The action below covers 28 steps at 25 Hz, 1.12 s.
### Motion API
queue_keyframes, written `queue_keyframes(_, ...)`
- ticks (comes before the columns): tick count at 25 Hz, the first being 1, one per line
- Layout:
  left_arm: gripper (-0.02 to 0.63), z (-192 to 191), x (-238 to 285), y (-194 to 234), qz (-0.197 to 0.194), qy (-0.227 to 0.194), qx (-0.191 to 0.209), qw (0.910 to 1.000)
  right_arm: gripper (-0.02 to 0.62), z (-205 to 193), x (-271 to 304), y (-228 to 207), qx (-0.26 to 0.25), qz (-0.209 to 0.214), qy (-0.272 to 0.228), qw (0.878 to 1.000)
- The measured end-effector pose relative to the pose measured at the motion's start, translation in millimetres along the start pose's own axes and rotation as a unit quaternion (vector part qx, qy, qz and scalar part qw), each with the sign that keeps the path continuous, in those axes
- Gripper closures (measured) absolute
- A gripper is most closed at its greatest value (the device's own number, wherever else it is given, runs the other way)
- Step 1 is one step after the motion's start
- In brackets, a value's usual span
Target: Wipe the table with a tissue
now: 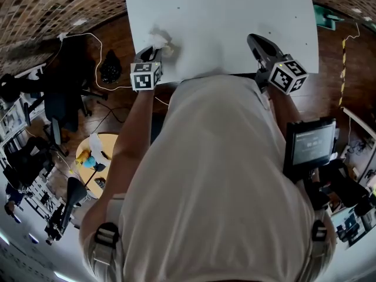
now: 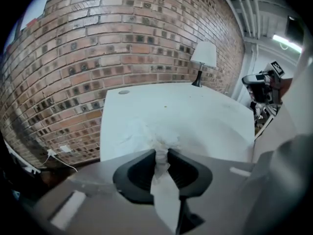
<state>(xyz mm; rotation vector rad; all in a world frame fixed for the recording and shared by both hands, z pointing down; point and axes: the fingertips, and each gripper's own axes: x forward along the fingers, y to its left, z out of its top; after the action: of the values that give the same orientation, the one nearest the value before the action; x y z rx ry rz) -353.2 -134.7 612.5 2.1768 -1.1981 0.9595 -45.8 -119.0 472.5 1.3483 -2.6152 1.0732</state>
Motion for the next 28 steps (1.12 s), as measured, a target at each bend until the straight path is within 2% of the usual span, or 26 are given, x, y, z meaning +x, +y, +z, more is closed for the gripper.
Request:
queue_keyframes(2, 0.526, -13.5, -3.7, 10.7, 0.007, 0.015, 0.005, 0.9999, 0.588, -0.3, 1.9, 0.8, 0.001, 0.001, 0.003, 1.0)
queue_keyframes(5, 0.528, -16.7, 2.0, 3.2, -0.005, 0.014, 0.026, 0.9995, 0.588, -3.2, 5.4, 4.0, 0.001, 0.003, 0.009, 1.0)
queue_keyframes(8, 0.529, -9.2, 18.0, -28.4, -0.038, 0.005, 0.076, 0.9964, 0.588, -9.3, 6.2, 4.8, 0.001, 0.0, 0.013, 1.0)
queue_keyframes(11, 0.529, 0.0, 35.4, -75.0, -0.083, 0.005, 0.135, 0.9873, 0.588, -12.3, 6.1, 5.1, 0.0, -0.002, 0.015, 1.0)
queue_keyframes(14, 0.529, 6.4, 45.8, -104.7, -0.11, 0.011, 0.158, 0.9812, 0.588, -9.3, 6.7, 6.5, -0.001, -0.004, 0.012, 1.0)
queue_keyframes(16, 0.528, 16.2, 46.3, -108.1, -0.112, -0.004, 0.145, 0.9832, 0.588, -3.9, 5.9, 6.2, -0.003, -0.006, 0.007, 1.0)
queue_keyframes(19, 0.529, 42.7, 35.6, -92.5, -0.087, -0.043, 0.112, 0.989, 0.588, 2.5, 2.4, 2.6, -0.003, -0.009, 0.001, 1.0)
queue_keyframes(22, 0.528, 60.1, 30.1, -58.4, -0.051, -0.069, 0.046, 0.9952, 0.588, 0.7, -1.4, -2.0, 0.002, -0.011, 0.0, 1.0)
queue_keyframes(25, 0.528, 74.2, 35.0, -24.2, -0.034, -0.094, -0.012, 0.9949, 0.588, -1.2, -1.5, -3.1, 0.005, -0.011, 0.001, 1.0)
queue_keyframes(28, 0.528, 86.4, 44.0, 1.7, -0.014, -0.092, -0.023, 0.9954, 0.588, 2.5, -0.7, -4.1, 0.007, -0.009, 0.001, 1.0)
